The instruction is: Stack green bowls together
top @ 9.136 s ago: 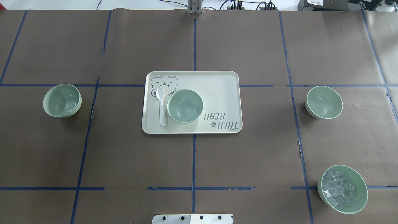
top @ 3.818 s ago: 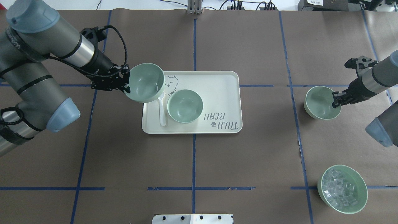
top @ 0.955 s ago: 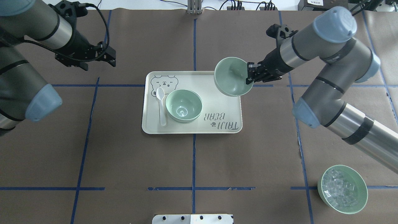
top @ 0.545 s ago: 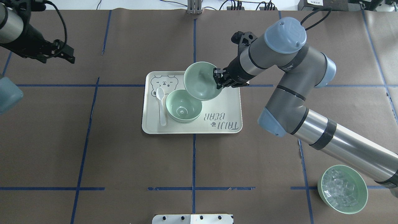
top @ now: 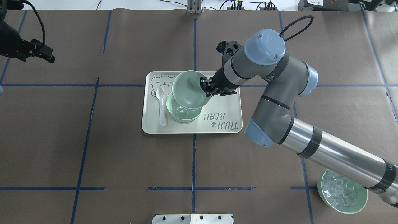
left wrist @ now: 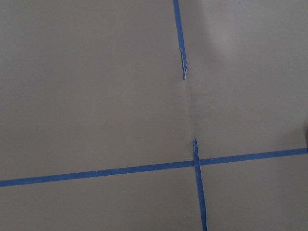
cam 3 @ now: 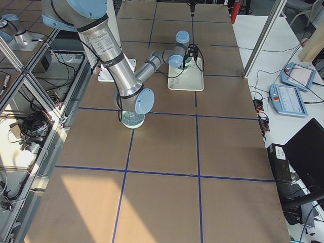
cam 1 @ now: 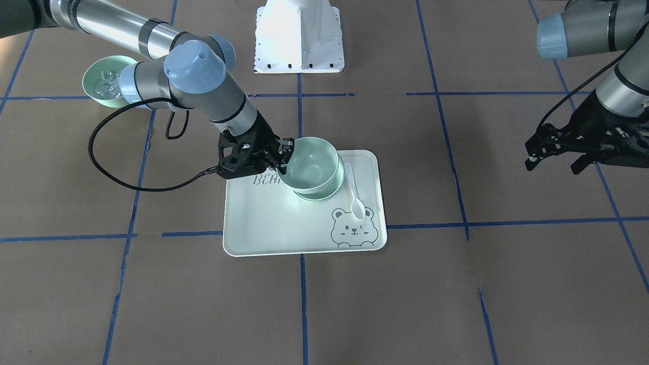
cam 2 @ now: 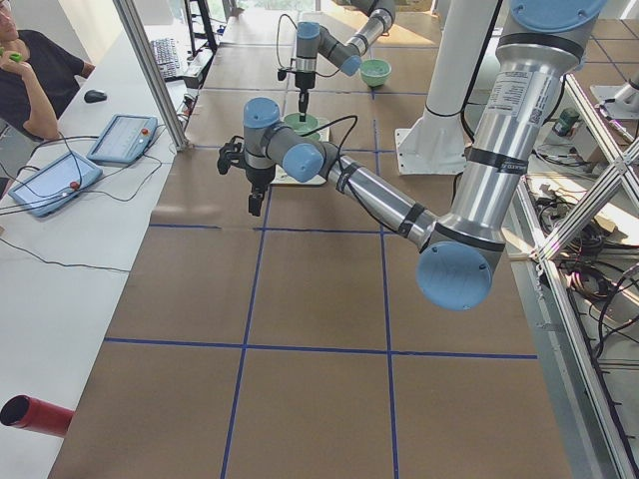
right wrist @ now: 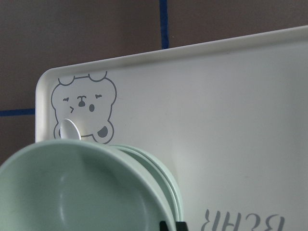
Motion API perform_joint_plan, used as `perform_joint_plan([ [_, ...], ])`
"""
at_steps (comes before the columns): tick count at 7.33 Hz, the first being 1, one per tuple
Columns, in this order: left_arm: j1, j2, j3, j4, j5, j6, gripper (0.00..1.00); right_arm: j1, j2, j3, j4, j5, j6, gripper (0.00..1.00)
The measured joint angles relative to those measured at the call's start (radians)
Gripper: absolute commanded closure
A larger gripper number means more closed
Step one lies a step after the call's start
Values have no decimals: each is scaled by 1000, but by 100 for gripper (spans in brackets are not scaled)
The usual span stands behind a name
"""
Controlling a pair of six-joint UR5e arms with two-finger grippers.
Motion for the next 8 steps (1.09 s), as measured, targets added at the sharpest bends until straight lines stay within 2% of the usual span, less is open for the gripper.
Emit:
perform_joint_plan([
  [1,-1,1,0,0,0,1,0,-4,4,-5,-1,-3,0,68],
  [2,-1,1,1,0,0,1,0,-5,9,-12,-1,-4,4,1],
  [8,-2,3,3,0,0,1,0,-4,32,-18,-24,-26,75,0],
])
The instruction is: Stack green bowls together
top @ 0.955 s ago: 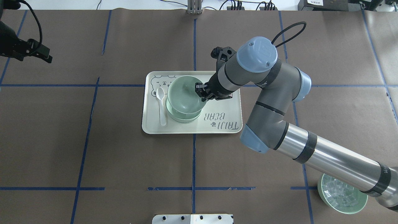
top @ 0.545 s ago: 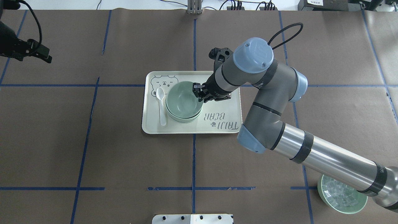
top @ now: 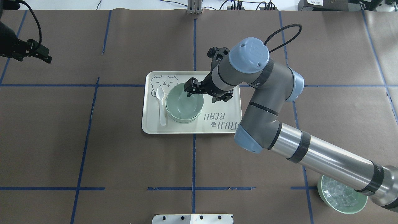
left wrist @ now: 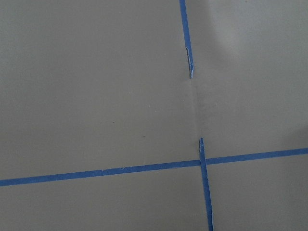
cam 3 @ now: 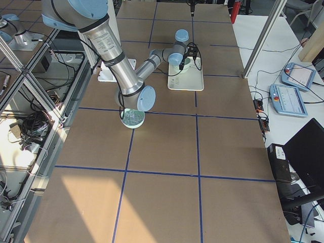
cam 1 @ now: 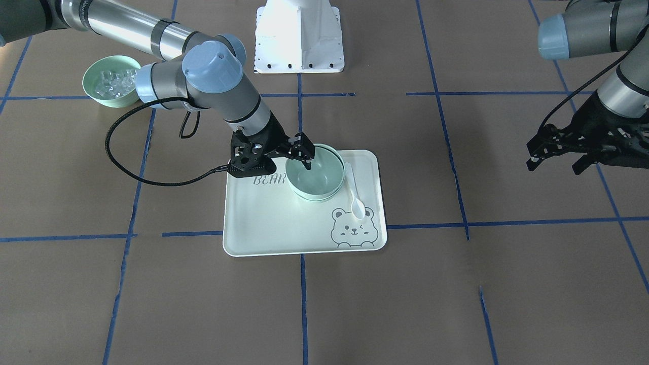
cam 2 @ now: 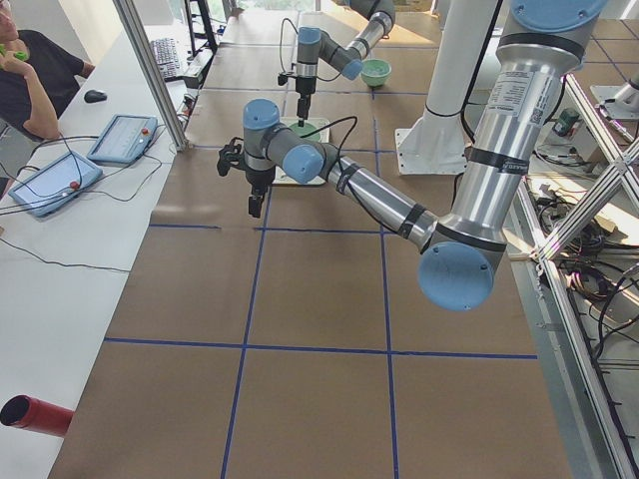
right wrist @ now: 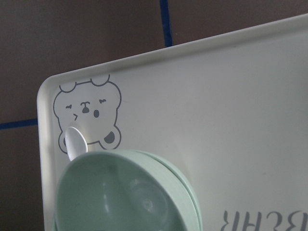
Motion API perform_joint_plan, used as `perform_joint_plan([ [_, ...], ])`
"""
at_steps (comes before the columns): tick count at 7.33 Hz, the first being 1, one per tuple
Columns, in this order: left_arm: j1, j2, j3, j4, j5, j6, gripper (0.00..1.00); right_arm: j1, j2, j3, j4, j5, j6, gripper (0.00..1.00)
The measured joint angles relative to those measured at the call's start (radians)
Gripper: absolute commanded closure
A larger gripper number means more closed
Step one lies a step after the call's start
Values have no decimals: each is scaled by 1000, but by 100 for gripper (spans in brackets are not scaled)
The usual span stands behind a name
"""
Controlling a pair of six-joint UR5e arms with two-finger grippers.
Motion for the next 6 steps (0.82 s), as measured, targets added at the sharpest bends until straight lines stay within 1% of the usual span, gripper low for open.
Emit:
perform_joint_plan([
  [1,-3,2,0,0,1,2,0,27,-9,32,-59,0,-17,0],
  [2,-13,12,-1,1,2,21,0,60,-28,82,-149,2,-68,0],
  [3,-33,33,-1,2,3,65,0,93,-66,145,-249,3,-168,0],
  [4,-69,62,1,5,3,128,0,135,-132,211,-327,6,-312,0],
  [5,-113,89,10,11,2,205,0,187,-212,258,-361,13,-466,0],
  [6,-158,106,29,29,0,289,0,254,-287,278,-372,34,-617,0],
])
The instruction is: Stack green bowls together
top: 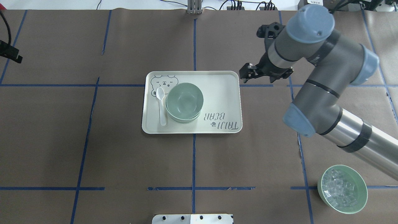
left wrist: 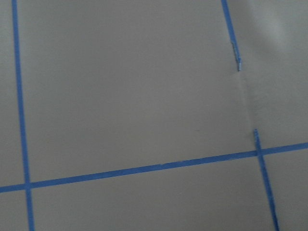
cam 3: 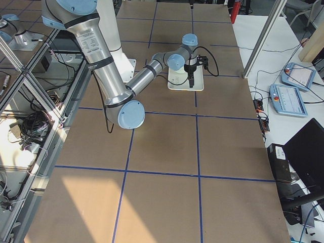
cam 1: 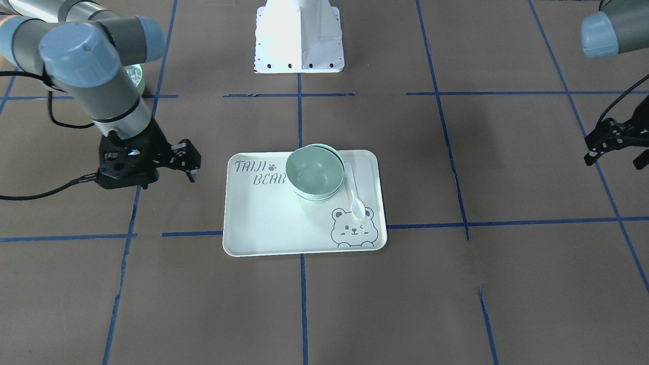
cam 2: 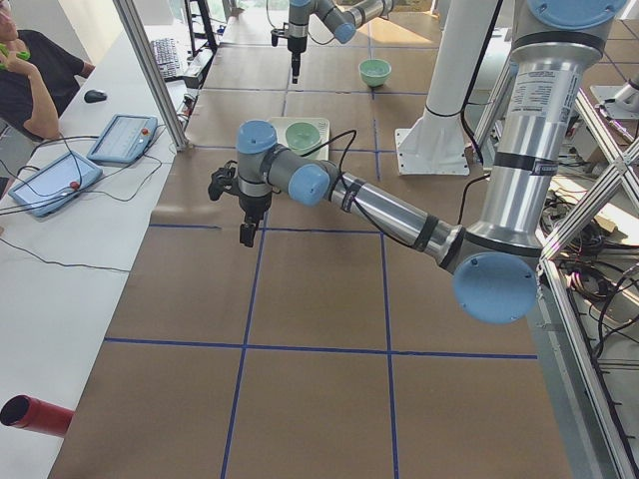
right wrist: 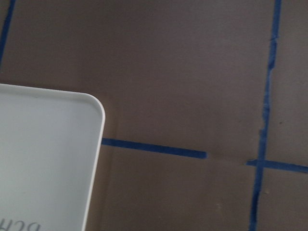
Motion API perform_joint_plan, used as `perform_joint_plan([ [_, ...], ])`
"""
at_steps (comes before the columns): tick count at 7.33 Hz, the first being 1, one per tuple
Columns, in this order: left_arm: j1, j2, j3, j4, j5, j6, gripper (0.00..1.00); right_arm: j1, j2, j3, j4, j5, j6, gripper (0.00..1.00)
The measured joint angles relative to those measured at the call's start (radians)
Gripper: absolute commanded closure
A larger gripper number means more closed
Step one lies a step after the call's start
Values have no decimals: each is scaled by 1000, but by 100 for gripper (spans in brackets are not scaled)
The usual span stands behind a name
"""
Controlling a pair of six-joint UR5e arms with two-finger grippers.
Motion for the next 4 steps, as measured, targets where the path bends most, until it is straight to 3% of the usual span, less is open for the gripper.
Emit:
perform_joint_plan([
  [2,-105,11,77,57,-33,213,0,190,-135,-26,-3,118,-329,0],
  [4,-203,17,194,87,-100,416,0,414,-220,-155,0,283,-672,0],
])
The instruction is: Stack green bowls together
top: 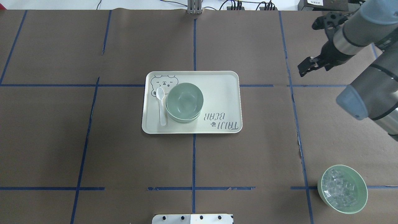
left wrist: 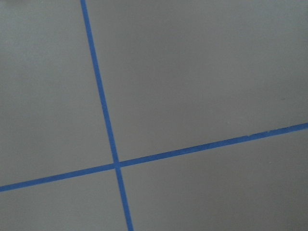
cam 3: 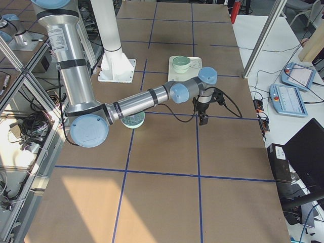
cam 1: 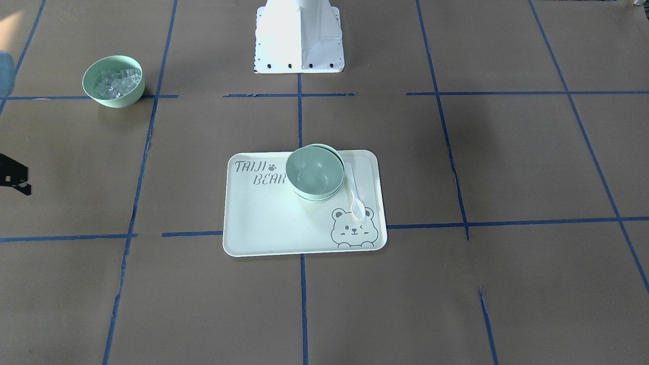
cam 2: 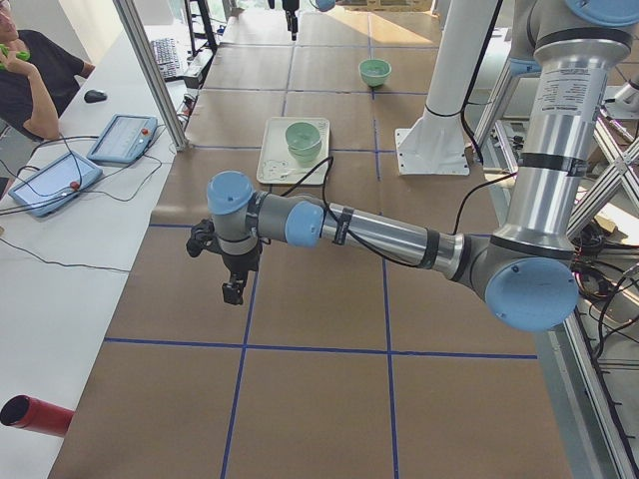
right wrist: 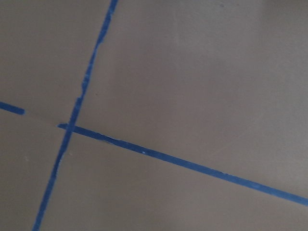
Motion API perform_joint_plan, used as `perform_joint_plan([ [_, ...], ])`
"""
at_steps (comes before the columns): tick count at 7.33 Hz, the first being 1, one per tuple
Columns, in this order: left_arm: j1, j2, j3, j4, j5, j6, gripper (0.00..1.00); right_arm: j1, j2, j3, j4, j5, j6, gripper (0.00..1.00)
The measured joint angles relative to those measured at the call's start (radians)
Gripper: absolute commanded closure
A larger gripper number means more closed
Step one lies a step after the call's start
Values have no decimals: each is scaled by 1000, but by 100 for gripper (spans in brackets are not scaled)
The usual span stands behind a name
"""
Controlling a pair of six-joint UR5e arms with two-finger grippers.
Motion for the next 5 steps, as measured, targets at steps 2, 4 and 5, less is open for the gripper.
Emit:
perform_joint_plan([
  [2,-39,29,43,1,-17,75,0,180,-64,-125,2,64,-259,0],
  [4,-46,65,50,0,-24,84,0,280,-137,-165,9,79,-336,0],
  [5,-49,85,51,2,-35,84,0,294,-158,-167,11,79,-334,0],
])
